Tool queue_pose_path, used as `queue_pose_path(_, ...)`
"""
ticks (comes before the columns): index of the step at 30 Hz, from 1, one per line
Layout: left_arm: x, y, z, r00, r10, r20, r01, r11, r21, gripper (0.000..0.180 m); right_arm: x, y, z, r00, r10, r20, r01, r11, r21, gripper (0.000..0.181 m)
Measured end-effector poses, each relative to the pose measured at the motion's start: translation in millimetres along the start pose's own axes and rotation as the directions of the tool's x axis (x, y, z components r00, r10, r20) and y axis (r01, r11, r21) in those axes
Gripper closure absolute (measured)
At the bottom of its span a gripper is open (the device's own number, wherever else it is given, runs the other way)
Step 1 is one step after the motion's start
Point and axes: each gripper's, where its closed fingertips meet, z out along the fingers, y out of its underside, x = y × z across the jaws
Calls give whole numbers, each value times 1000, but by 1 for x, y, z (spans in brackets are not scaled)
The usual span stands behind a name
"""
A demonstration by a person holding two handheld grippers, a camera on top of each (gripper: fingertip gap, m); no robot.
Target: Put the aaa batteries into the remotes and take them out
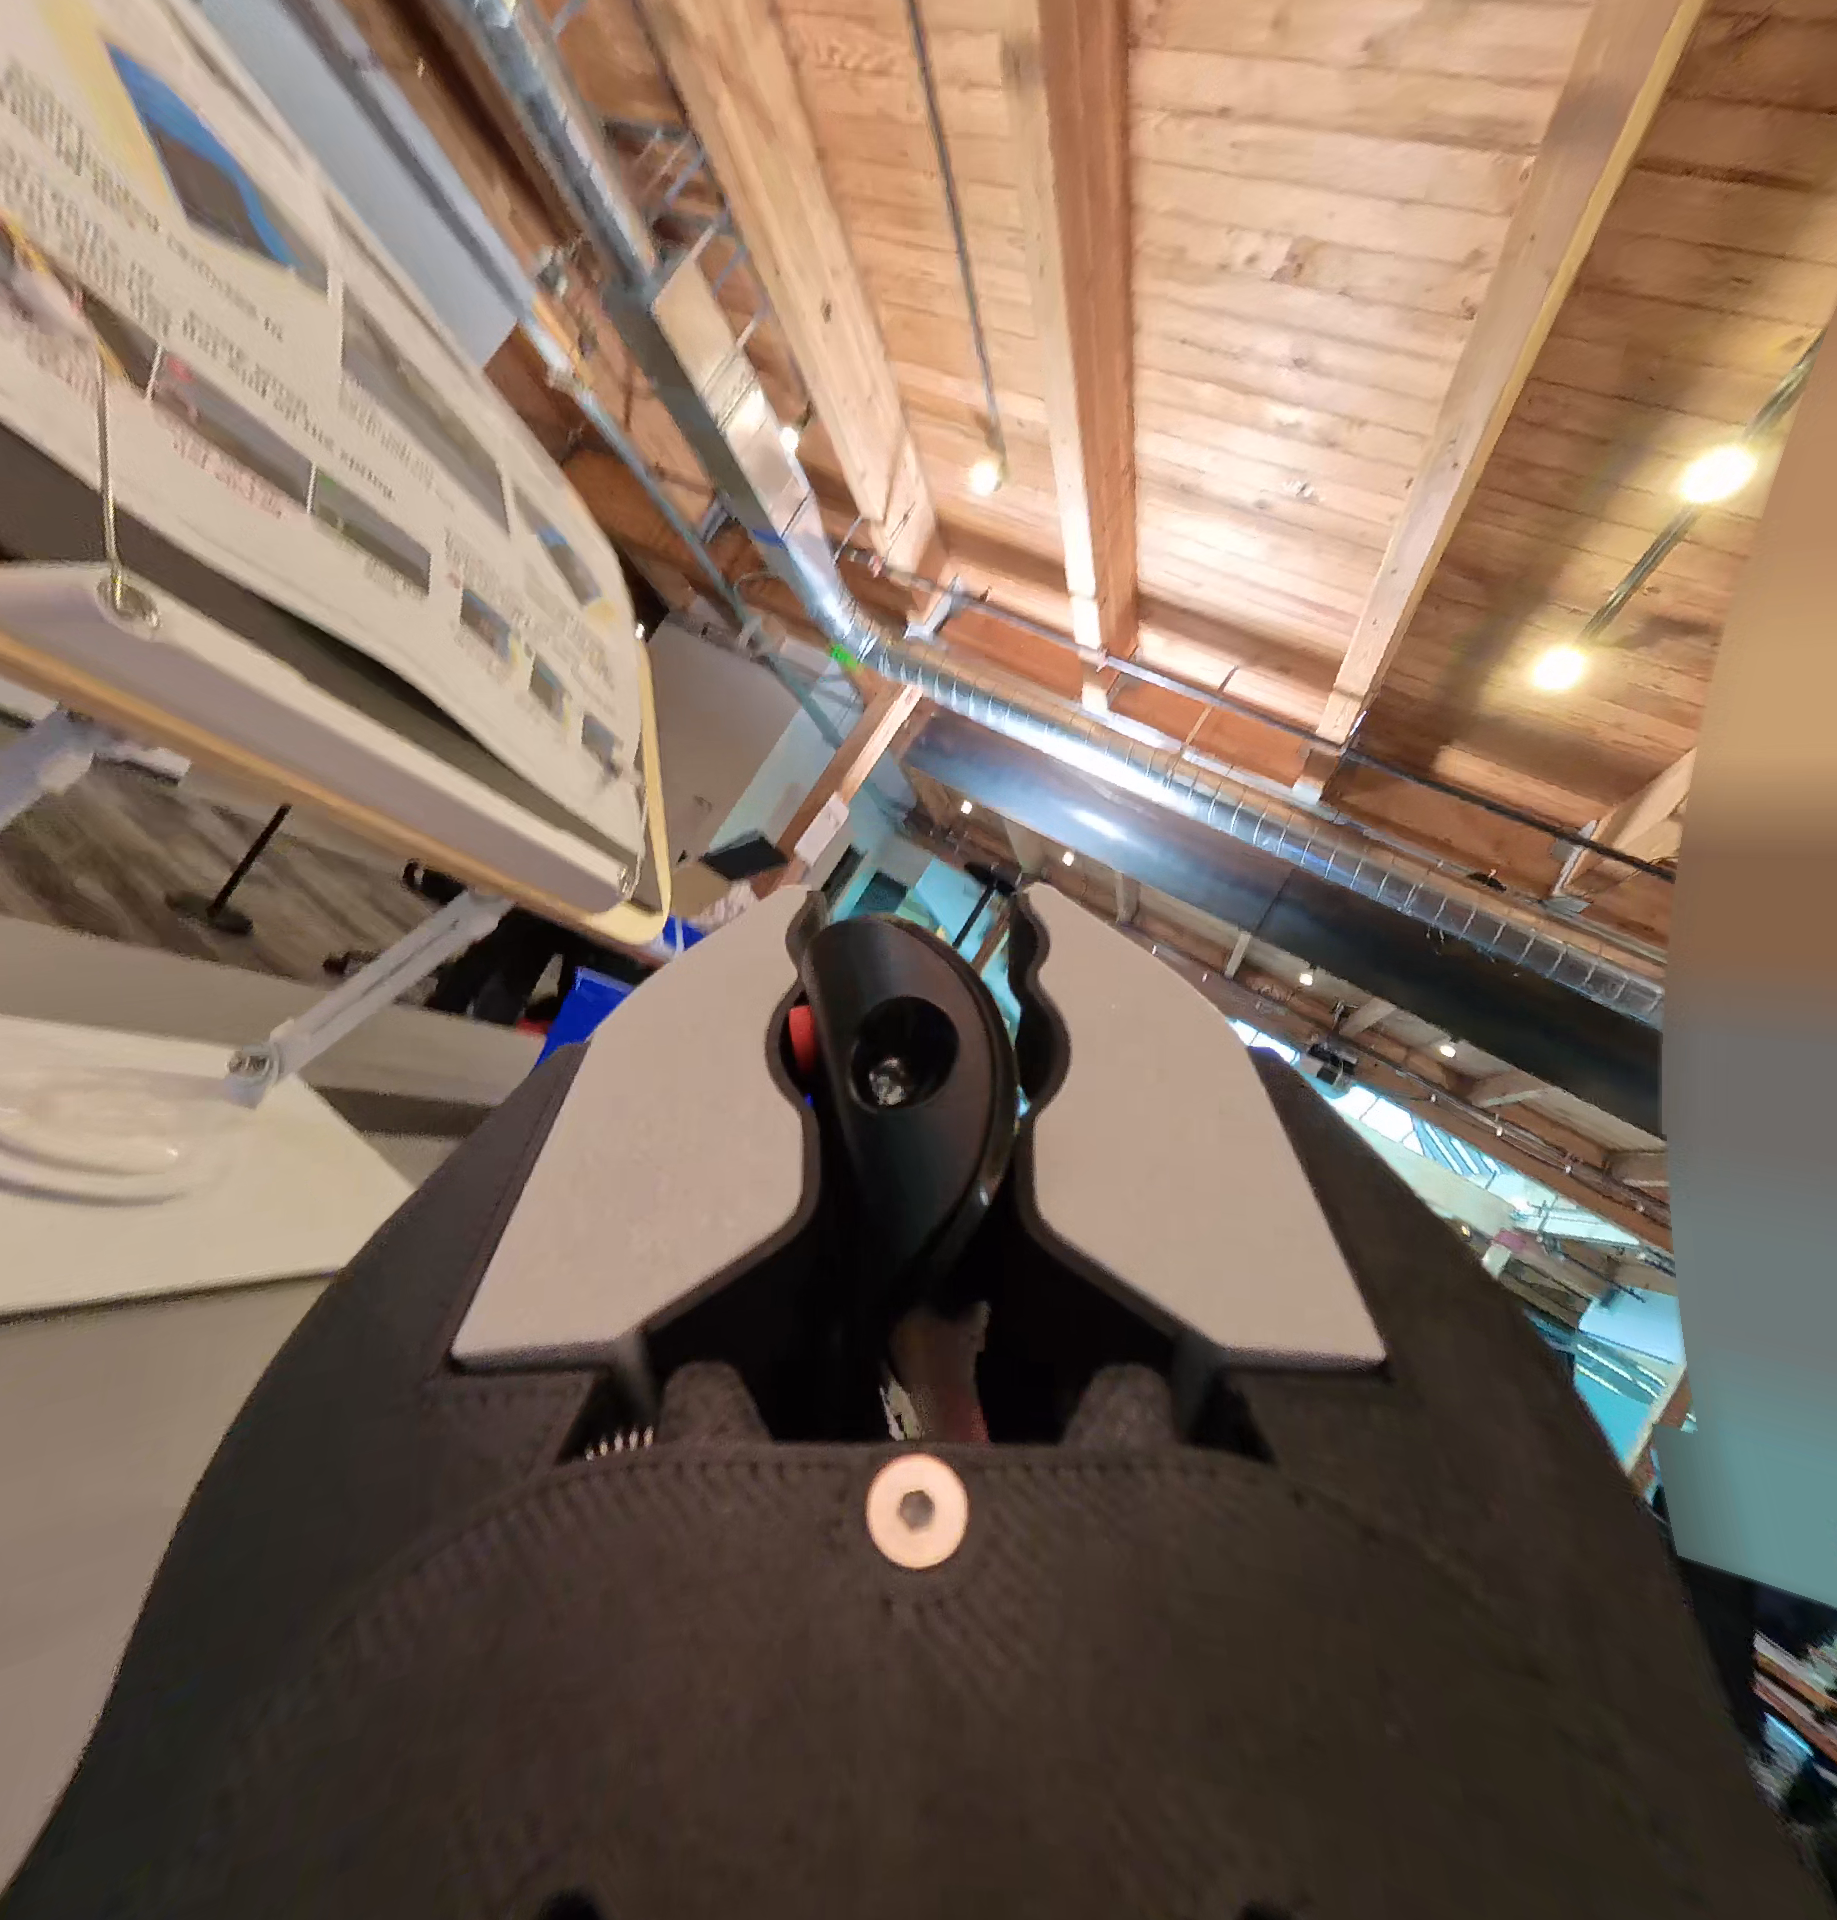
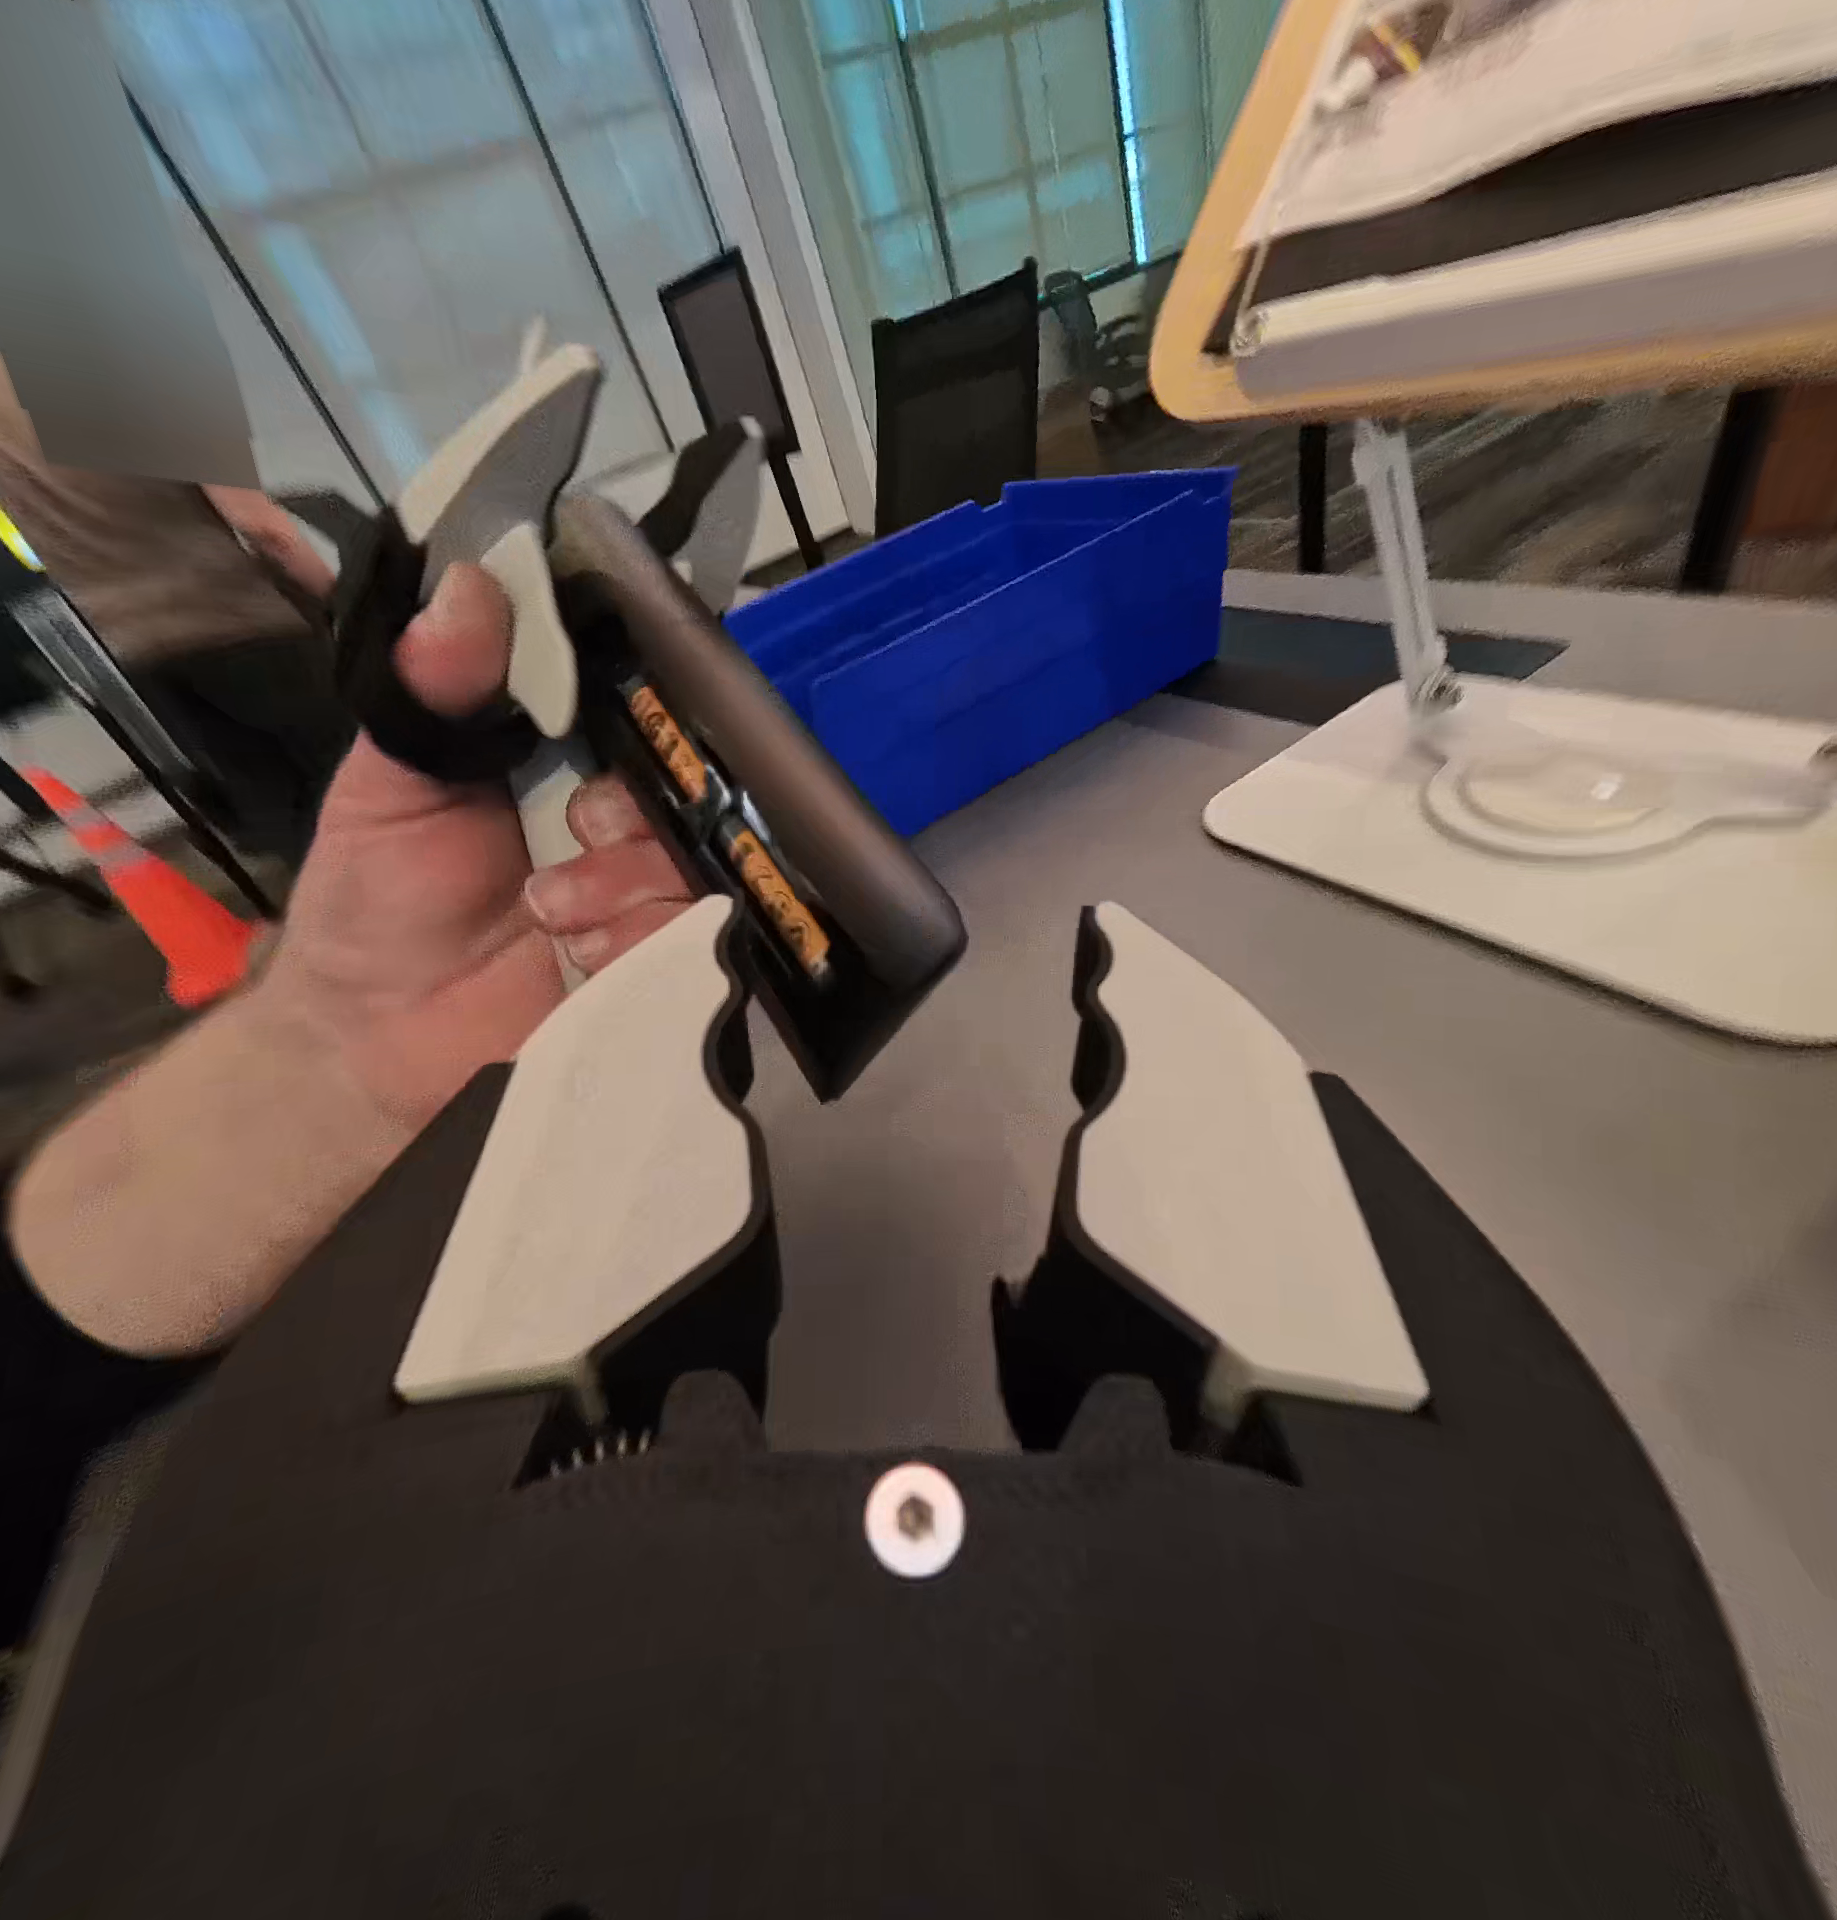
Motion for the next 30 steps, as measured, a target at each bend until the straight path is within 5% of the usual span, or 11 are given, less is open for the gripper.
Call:
queue_pose_path(3,-7,15,4,999,-47,18,49,995,-85,145,-4,-8,-2,938,-344,-46,339,937,-84,117)
queue_pose_path(6,-9,31,7,996,-83,27,86,983,-162,145,-9,-7,3,773,-634,-20,619,761,-192,115)
queue_pose_path(15,-11,49,10,997,-66,49,77,957,-281,145,-13,-11,12,364,-919,152,913,320,-253,116)
queue_pose_path(21,-8,55,12,999,5,47,10,947,-322,145,-13,-3,14,289,-930,227,938,228,-262,111)
queue_pose_path(30,-6,60,12,999,-24,36,35,942,-334,145,-19,-5,9,329,-920,215,932,280,-229,114)
